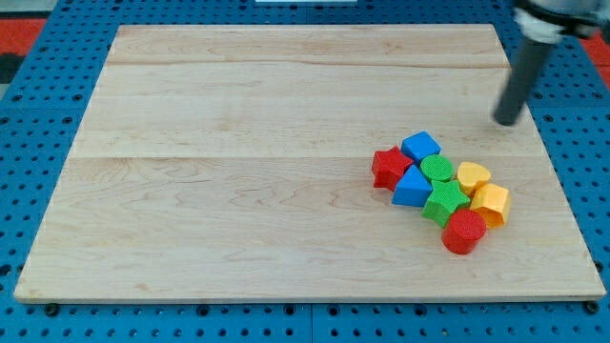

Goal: Push the yellow hexagon into green star

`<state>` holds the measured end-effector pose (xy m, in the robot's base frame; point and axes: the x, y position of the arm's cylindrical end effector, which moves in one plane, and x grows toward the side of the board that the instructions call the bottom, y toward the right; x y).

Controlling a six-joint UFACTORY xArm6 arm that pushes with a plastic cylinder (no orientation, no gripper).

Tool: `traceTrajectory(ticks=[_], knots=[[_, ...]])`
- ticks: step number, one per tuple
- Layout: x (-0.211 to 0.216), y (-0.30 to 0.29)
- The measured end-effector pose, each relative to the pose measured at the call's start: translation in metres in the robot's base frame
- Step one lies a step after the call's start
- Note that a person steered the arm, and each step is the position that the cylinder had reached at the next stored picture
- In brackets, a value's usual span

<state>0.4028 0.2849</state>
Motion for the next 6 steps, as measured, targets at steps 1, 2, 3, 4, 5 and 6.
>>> traceTrajectory(ticks=[1, 2, 3, 4, 5, 6], knots=[[0.067, 0.043], [0.116, 0.013], [0.142, -0.007], [0.122, -0.039], [0.101, -0.115], [0.115, -0.138]])
